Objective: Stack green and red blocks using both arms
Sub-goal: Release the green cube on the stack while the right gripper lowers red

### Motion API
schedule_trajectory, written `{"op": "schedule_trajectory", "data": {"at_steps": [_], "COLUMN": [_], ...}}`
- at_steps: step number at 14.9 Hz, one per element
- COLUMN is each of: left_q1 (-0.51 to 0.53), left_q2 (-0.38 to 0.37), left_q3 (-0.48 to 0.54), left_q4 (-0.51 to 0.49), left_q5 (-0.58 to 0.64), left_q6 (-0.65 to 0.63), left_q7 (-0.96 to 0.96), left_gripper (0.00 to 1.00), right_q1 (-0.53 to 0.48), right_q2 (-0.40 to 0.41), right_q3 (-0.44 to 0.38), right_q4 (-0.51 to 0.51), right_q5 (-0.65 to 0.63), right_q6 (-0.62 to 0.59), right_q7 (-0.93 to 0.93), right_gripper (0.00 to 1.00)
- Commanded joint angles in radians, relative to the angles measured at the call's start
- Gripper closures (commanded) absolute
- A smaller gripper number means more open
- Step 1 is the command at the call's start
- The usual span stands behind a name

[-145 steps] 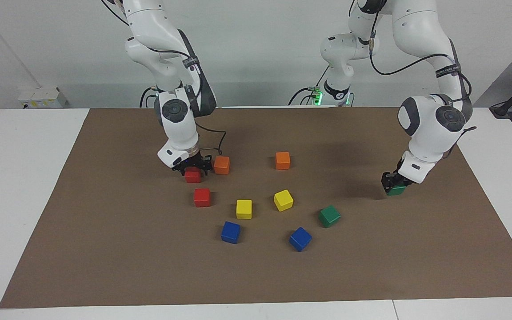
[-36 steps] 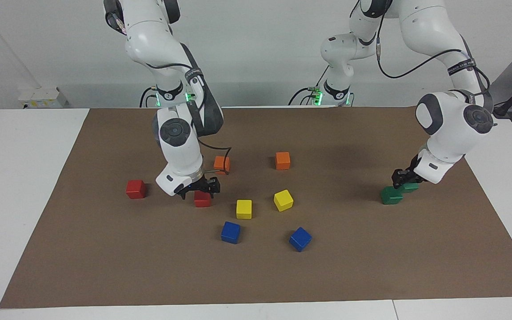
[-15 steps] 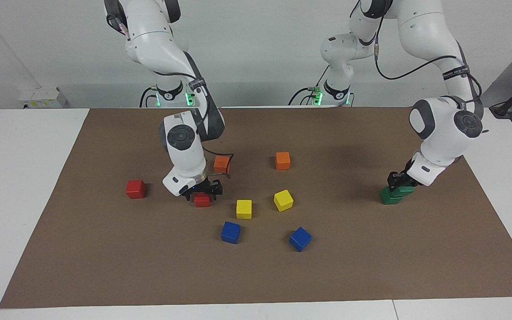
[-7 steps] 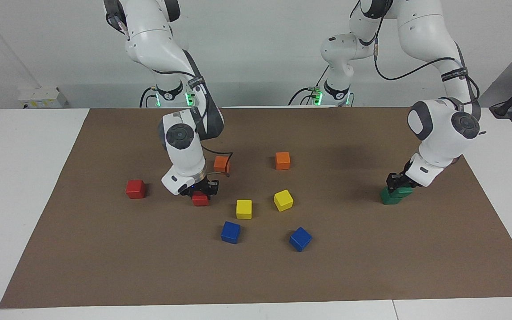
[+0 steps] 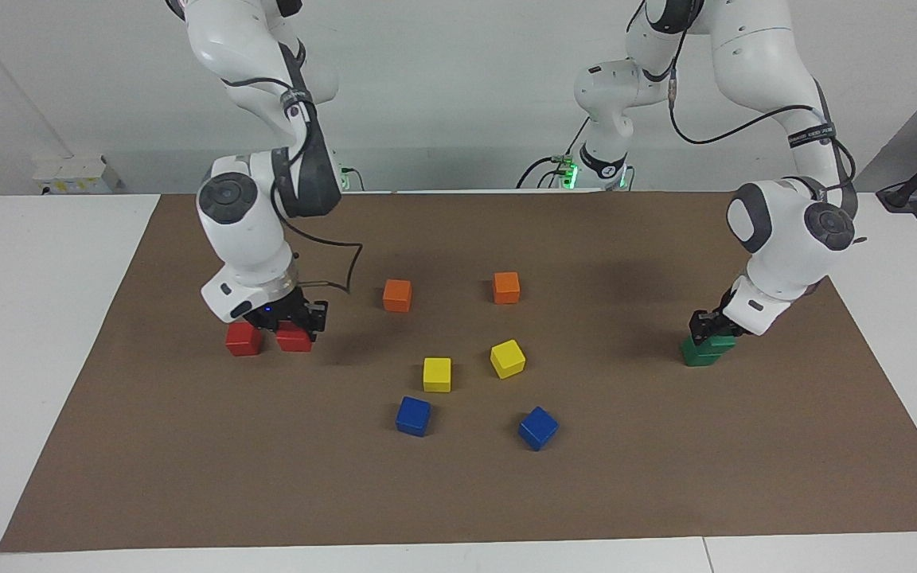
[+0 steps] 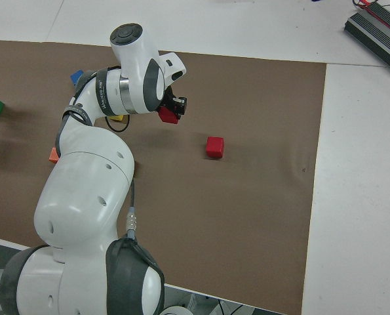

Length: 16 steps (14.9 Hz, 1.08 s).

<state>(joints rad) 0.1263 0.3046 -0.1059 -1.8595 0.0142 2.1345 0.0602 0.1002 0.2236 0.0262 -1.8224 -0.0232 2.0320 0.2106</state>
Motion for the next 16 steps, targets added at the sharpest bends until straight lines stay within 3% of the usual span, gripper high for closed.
{"op": "schedule_trajectory", "data": {"at_steps": [1,3,4,5,6,13,16], "left_q1": [0.007,0.006,0.000,0.000,0.000,0.010,0.013], "left_q2": [-0.004,-0.002,-0.001,-0.002,-0.002,-0.013,-0.044], "left_q3": [0.000,0.000,0.000,0.000,0.000,0.002,0.003], "left_q4": [-0.018,-0.018,-0.023,-0.030,-0.036,-0.036,-0.001], "left_q5": [-0.014,-0.014,-0.014,-0.014,-0.014,-0.014,-0.013], "left_q6": [0.025,0.030,0.033,0.038,0.044,0.035,-0.048], "left_q7": [0.018,0.018,0.020,0.018,0.014,0.020,0.018], "left_gripper": [1.00,1.00,0.78,0.49,0.00,0.00,0.00], "right_q1": [-0.045,-0.080,-0.100,-0.120,-0.143,-0.221,-0.220], "right_q2": [-0.114,-0.162,-0.180,-0.190,-0.196,-0.181,-0.153], "right_q3": [0.011,0.009,0.009,0.009,0.011,0.011,0.011], "right_q4": [-0.135,-0.236,-0.283,-0.314,-0.330,-0.336,-0.334], "right_q5": [-0.007,-0.007,-0.007,-0.007,-0.007,-0.007,-0.007], "right_q6": [0.007,0.065,0.108,0.138,0.154,0.178,0.217], "right_q7": [-0.025,-0.045,-0.068,-0.097,-0.118,-0.249,-0.312], "right_gripper": [1.00,1.00,1.00,1.00,1.00,1.00,1.00]}}
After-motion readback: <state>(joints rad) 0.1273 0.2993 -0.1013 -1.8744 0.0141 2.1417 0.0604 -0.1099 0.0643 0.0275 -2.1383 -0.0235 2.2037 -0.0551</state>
